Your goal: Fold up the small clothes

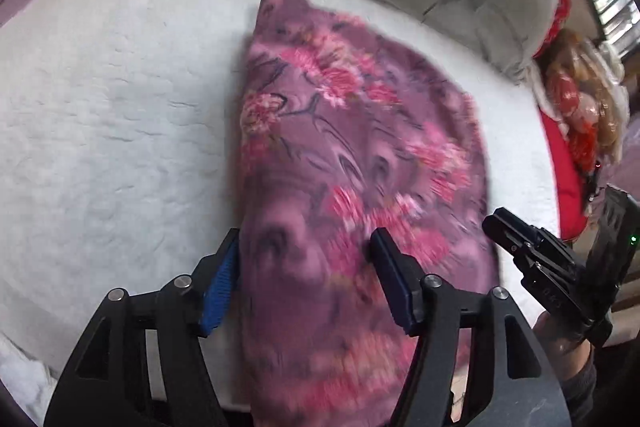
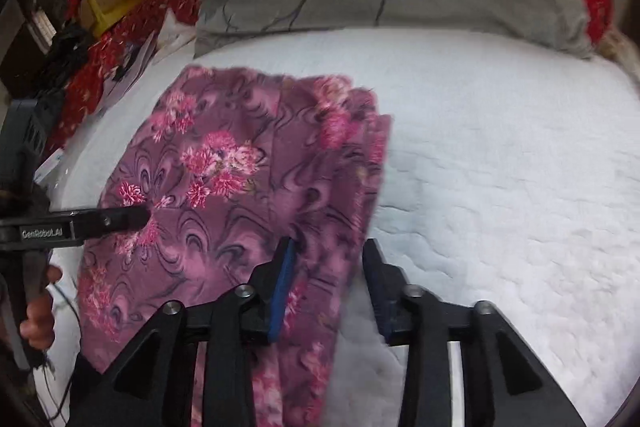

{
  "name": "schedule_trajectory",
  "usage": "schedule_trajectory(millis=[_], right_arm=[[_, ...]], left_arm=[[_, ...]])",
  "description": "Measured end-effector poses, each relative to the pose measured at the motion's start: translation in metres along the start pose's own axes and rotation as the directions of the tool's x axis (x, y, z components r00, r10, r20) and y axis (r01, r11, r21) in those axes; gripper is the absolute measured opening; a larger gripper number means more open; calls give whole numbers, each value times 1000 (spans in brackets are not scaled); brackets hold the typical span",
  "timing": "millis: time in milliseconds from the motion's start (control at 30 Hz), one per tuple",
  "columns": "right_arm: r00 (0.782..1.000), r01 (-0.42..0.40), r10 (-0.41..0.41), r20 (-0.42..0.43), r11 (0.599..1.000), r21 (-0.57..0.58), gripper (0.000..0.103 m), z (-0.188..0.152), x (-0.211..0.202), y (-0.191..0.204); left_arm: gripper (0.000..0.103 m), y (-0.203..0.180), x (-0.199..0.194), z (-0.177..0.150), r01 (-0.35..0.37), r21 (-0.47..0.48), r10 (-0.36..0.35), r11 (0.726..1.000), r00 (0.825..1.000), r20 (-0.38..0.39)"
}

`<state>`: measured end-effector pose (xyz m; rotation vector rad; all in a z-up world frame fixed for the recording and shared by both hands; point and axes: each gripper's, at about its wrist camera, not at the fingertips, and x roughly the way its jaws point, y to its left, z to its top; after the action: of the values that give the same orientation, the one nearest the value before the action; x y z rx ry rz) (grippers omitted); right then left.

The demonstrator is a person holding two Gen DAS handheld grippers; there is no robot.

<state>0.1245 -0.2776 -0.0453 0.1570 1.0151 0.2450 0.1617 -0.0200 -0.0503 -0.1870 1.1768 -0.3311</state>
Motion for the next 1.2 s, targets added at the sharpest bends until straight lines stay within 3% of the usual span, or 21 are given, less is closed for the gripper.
schedule_trajectory(millis=[100,167,267,367,433,533,633,733,800,900,1000,1200], right_arm=[[996,-77,78,31,997,-11,37,-15,-29,6],[996,-91,91,15,996,-21,39,-30,-34,10],[998,-6,3,-67,999,-49,44,-50,-13,15],[1000,12,-12,-14,1000,3,45,-66,-35,11],[1000,2,-2,4,1000,-2,47,-77,-45,13],[989,119,-125,-73,990,-81,50,-100,-34,17],[984,167,-171,-55,983,-82,53,-115,-49,19],[967,249,-253,-30,963,-102,69,-121,-69,33],[957,288,-290,-1,951,-111,89,-128,-83,44],[952,305,-299,63,944,-123,94,-141,-103,59],[946,315,-300,121,939,-137,98,-154,-118,72],[917,374,-345,199,917,-138,98,-152,-131,84]], left_arm=[[65,-3,-23,-22,-27,41,25,999,999,46],[67,-1,-16,-41,-29,43,28,999,1000,13],[69,5,4,-54,-74,47,77,996,995,-57],[69,9,-13,-71,-62,37,62,997,998,-23],[69,10,-18,-84,-108,77,109,991,994,-7],[69,15,-17,-100,-137,71,139,988,990,-30],[69,16,-34,-114,-144,53,143,988,990,14],[69,8,-51,-130,-211,82,204,974,975,84],[69,4,-60,-142,-255,103,241,962,962,130],[70,-2,-71,-157,-322,127,295,938,936,193],[72,-4,-77,-165,-347,133,312,928,922,229],[73,-12,-83,-172,-358,134,313,924,910,272]])
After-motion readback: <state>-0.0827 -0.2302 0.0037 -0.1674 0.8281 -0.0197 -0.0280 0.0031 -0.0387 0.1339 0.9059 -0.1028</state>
